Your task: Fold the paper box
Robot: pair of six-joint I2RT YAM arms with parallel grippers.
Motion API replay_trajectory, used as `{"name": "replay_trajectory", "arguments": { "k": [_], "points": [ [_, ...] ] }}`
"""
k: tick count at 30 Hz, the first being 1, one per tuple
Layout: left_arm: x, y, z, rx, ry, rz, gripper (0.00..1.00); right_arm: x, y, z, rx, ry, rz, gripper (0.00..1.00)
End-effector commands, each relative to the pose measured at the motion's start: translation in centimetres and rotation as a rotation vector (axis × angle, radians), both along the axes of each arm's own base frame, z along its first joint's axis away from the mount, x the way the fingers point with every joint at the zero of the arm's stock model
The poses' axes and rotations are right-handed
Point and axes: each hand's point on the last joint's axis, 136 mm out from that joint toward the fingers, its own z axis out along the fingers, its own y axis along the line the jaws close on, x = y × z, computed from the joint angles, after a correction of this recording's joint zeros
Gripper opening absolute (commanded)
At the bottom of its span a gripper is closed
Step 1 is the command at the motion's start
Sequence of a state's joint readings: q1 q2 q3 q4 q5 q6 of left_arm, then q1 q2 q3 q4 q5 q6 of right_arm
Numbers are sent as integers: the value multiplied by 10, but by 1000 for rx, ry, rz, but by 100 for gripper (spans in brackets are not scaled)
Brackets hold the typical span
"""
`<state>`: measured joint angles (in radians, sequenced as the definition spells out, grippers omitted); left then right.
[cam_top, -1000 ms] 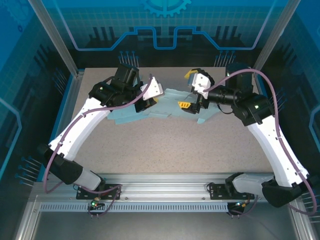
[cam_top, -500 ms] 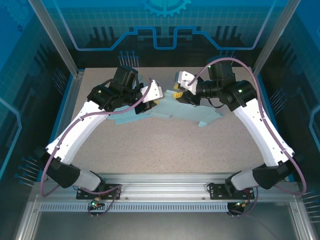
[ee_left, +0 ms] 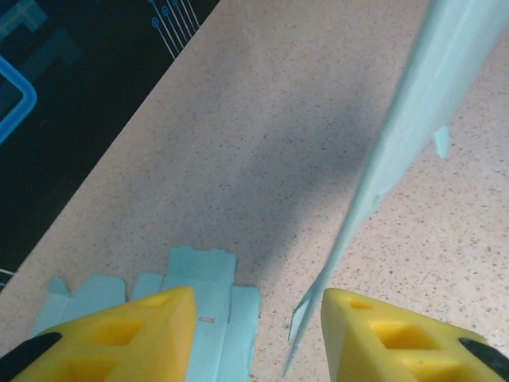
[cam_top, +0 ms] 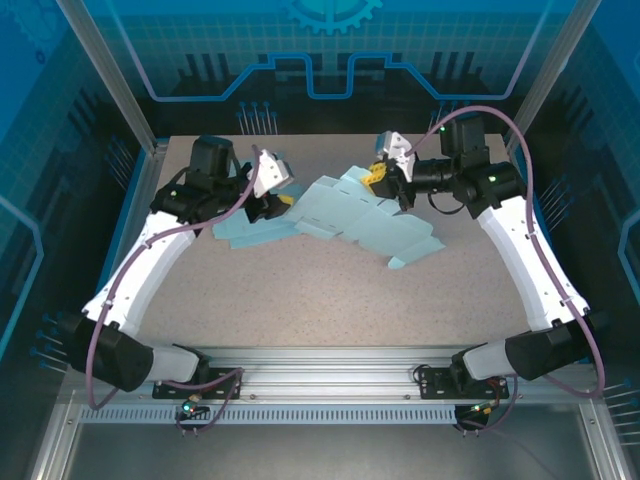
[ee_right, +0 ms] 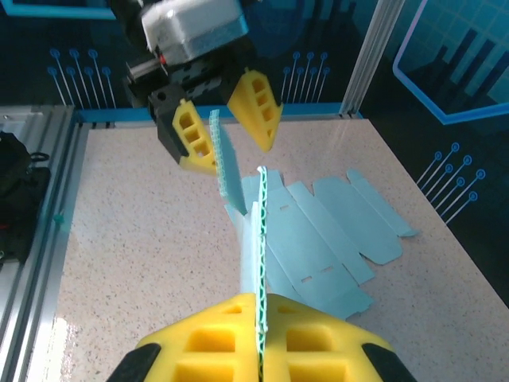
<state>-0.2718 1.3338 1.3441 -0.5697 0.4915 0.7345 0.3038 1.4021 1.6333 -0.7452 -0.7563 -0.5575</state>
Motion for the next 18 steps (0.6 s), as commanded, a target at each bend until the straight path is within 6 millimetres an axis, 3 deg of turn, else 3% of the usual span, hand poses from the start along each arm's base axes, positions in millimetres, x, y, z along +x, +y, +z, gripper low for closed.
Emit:
{"name": "replay_trajectory", "arguments": {
  "k": [1, 4, 8, 9, 13, 18],
  "points": [
    [-31, -23, 20, -131, -49, -192, 51, -19, 5, 22, 92, 1, 83, 0],
    [-24, -25, 17, -147, -62, -176, 52, -19, 6, 23, 104, 10, 95, 0],
    [-11, -26, 14, -151, -29, -147, 46, -20, 6, 25, 111, 8, 99, 0],
    [-9, -27, 14, -158, -22, -144, 41, -20, 6, 25, 112, 8, 96, 0],
    [4, -26, 18, -174, -39, -94, 5, -12, 1, 19, 120, 32, 61, 0],
    [20, -25, 35, -203, -67, 14, 0, 15, -13, -7, 155, 102, -90, 0]
  ]
}}
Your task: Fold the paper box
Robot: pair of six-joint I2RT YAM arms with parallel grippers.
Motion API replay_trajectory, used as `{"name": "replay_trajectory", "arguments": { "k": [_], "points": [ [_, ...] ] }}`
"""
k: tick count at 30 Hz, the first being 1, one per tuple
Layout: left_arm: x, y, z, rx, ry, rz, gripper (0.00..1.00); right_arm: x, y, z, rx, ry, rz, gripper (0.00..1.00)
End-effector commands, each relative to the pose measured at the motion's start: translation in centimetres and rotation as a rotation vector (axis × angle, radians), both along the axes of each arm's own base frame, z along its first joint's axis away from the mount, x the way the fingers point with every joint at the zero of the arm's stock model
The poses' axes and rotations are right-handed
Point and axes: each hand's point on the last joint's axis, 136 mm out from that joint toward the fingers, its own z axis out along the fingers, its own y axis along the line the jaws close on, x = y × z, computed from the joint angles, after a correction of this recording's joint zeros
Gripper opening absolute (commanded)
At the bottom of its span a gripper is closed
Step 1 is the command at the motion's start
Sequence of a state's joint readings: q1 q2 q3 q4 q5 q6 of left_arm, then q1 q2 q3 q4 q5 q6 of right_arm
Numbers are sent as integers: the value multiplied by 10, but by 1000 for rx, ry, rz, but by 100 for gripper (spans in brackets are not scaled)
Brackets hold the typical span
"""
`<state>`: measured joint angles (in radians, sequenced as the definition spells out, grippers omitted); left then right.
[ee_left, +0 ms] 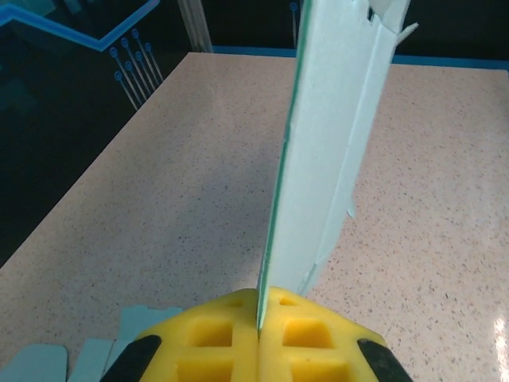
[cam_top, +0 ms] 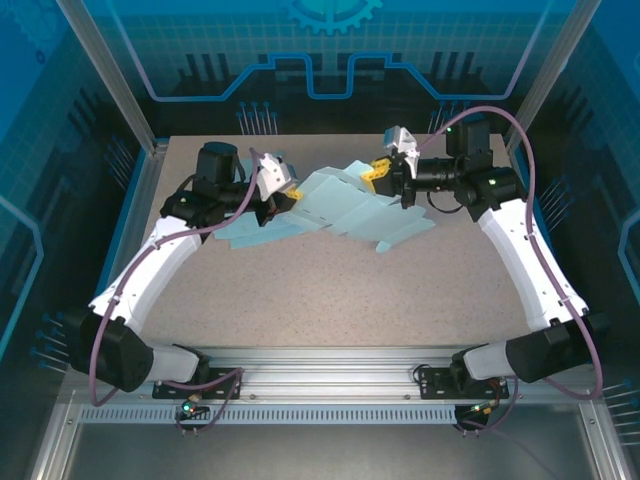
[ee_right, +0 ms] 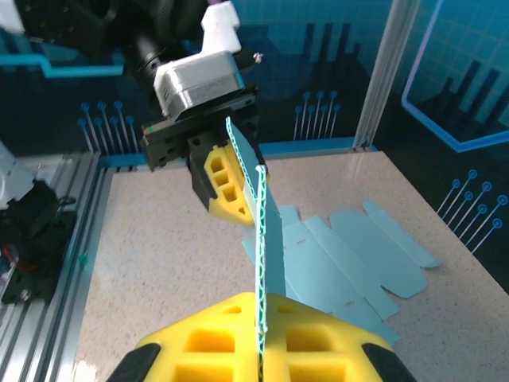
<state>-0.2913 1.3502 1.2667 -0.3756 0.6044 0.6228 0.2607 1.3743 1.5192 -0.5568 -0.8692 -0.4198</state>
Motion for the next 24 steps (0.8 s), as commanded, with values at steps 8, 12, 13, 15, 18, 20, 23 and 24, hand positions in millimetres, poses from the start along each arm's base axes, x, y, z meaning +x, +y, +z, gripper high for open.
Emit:
{"name": "replay_trajectory", "arguments": {
  "k": [8, 12, 13, 15, 18, 20, 23, 24],
  "points": [
    [25, -27, 24, 139, 173, 95, 0, 56, -46, -67, 51, 298, -457, 1],
    [39, -41, 2, 254, 182, 73, 0, 67, -63, -101, 42, 389, -577, 6],
    [43, -45, -4, 278, 172, 65, 0, 69, -67, -109, 44, 412, -602, 9],
    [53, -55, -14, 310, 148, 53, 0, 74, -77, -125, 36, 450, -659, 11],
    [74, -69, -24, 340, 100, 53, 0, 81, -92, -155, -5, 505, -762, 24],
    [89, -80, -31, 359, 31, 61, 0, 84, -103, -174, -28, 550, -817, 37],
    [104, -99, -43, 407, -83, 57, 0, 86, -115, -187, -15, 604, -867, 53],
    [107, -104, -47, 428, -113, 55, 0, 87, -119, -187, -6, 610, -885, 57]
  ]
}}
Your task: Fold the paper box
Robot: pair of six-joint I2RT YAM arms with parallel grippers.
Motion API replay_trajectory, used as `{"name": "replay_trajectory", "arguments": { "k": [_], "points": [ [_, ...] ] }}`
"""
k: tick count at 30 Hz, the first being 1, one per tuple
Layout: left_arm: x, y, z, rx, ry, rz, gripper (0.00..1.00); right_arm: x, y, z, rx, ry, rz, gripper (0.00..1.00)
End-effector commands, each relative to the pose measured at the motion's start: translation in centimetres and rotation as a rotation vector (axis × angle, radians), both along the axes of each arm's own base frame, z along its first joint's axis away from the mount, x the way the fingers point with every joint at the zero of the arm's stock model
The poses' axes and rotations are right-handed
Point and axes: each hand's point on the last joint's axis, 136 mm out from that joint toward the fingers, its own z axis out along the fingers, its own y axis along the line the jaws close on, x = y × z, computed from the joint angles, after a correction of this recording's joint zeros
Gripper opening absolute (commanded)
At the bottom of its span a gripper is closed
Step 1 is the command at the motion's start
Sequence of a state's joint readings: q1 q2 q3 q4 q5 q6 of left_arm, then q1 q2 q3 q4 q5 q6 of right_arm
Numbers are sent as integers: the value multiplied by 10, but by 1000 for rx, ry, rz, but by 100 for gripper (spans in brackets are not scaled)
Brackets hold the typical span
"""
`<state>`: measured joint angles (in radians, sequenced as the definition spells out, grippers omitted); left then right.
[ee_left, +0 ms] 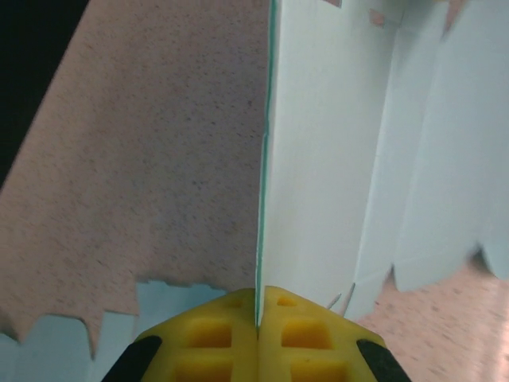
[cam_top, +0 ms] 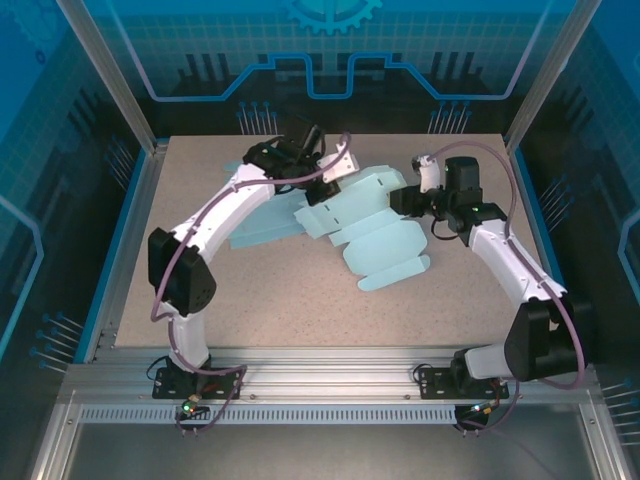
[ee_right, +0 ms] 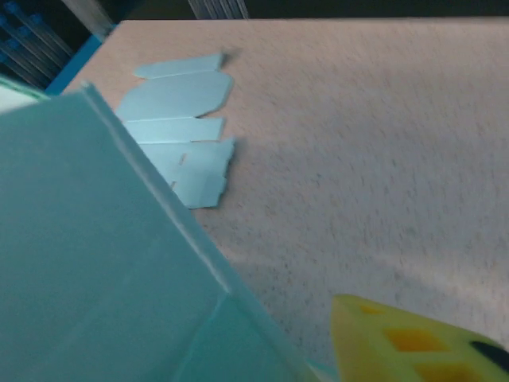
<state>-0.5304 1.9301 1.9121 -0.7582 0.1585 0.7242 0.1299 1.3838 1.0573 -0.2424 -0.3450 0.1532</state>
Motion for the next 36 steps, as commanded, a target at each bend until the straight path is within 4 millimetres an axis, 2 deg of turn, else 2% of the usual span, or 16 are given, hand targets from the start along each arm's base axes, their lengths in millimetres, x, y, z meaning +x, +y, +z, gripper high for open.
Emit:
{"name": "replay_trajectory", "arguments": {
  "k": [1, 3, 7, 11, 16, 18, 19, 20, 23, 26, 31, 36],
  "points": [
    [28, -29, 20, 26, -240, -44, 0, 0, -23, -12, 9, 72, -118, 63],
    [37, -36, 13, 74, -294, -45, 0, 1, -38, -13, -3, 91, -194, 72],
    [47, -47, -2, 132, -334, -45, 0, -5, -73, -29, -23, 192, -354, 75],
    [60, -46, -26, 241, -388, -12, 0, -19, -92, -51, 15, 293, -445, 78],
    [60, -45, -33, 247, -369, -1, 0, -35, -88, -84, 57, 385, -458, 81],
    [57, -46, -34, 244, -359, -6, 0, -33, -79, -91, 108, 396, -445, 81],
    [57, -45, -35, 245, -356, -6, 0, -39, -74, -105, 126, 427, -441, 81],
    [56, -45, -37, 249, -354, -5, 0, -39, -71, -111, 135, 437, -441, 81],
    [53, -44, -48, 266, -350, -1, 0, -39, -69, -121, 142, 466, -460, 81],
    [49, -44, -64, 295, -354, 10, 0, -40, -77, -122, 116, 480, -512, 82],
    [48, -41, -84, 384, -404, 49, 0, -48, -109, -112, 27, 457, -665, 82],
    [49, -38, -90, 458, -456, 81, 0, -51, -121, -93, 28, 396, -705, 83]
  ]
}}
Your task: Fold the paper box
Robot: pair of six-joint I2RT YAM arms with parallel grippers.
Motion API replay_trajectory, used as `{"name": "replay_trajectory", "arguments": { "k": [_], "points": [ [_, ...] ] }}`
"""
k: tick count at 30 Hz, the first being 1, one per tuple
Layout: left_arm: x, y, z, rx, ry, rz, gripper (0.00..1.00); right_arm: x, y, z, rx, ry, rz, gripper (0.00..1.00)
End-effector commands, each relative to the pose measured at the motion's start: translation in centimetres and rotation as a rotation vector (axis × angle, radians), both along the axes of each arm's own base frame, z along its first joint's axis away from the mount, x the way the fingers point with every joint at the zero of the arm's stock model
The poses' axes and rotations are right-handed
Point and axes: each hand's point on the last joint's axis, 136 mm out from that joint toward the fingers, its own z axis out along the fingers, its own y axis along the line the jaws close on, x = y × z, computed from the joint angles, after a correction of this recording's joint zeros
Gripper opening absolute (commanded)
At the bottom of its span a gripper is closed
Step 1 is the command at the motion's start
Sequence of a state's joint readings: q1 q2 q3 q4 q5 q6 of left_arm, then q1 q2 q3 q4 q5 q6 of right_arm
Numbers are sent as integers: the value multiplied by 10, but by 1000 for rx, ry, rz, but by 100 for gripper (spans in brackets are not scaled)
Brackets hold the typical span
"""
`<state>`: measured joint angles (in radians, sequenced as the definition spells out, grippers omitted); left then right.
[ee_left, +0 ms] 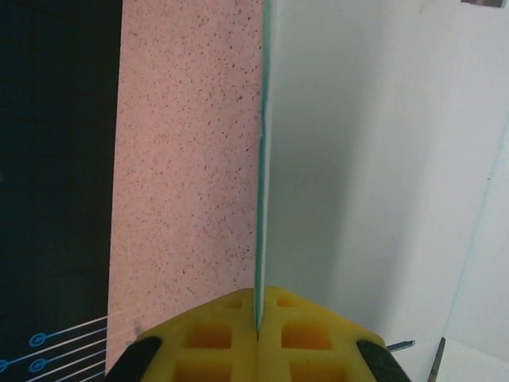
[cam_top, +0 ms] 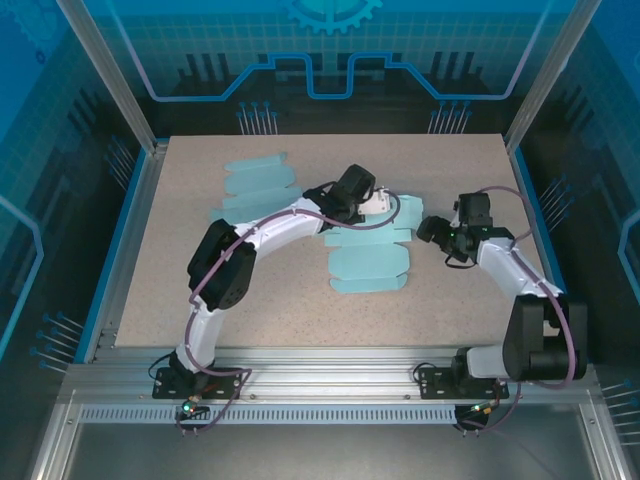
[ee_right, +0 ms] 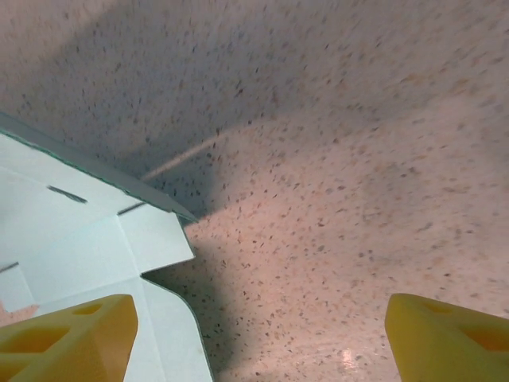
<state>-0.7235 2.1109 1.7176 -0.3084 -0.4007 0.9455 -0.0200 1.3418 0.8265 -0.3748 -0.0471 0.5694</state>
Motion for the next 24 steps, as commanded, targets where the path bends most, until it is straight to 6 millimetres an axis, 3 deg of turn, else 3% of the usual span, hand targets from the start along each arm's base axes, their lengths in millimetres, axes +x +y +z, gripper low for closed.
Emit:
{"name": "replay_trajectory", "arguments": {
  "k": [1, 6, 11, 12, 18, 21, 24],
  "points": [
    [9, 5, 10, 36, -90, 54, 0, 0, -14, 21, -38, -46, -50, 83],
    [25, 4, 24, 63, -169, 90, 0, 8, -12, 35, -31, -93, -17, 83],
    [46, -9, 39, 81, -233, 79, 0, 10, -16, 38, -22, -104, -22, 83],
    [47, -12, 40, 81, -237, 74, 0, 14, -18, 48, -23, -127, -26, 83],
    [42, -25, 23, 108, -230, 49, 0, 14, -31, 54, -7, -161, -40, 80],
    [45, -24, 11, 148, -271, 55, 0, 26, -28, 72, 66, -252, 1, 71],
    [46, -29, 9, 143, -321, 54, 0, 37, -18, 85, 125, -301, 58, 71]
  ]
}}
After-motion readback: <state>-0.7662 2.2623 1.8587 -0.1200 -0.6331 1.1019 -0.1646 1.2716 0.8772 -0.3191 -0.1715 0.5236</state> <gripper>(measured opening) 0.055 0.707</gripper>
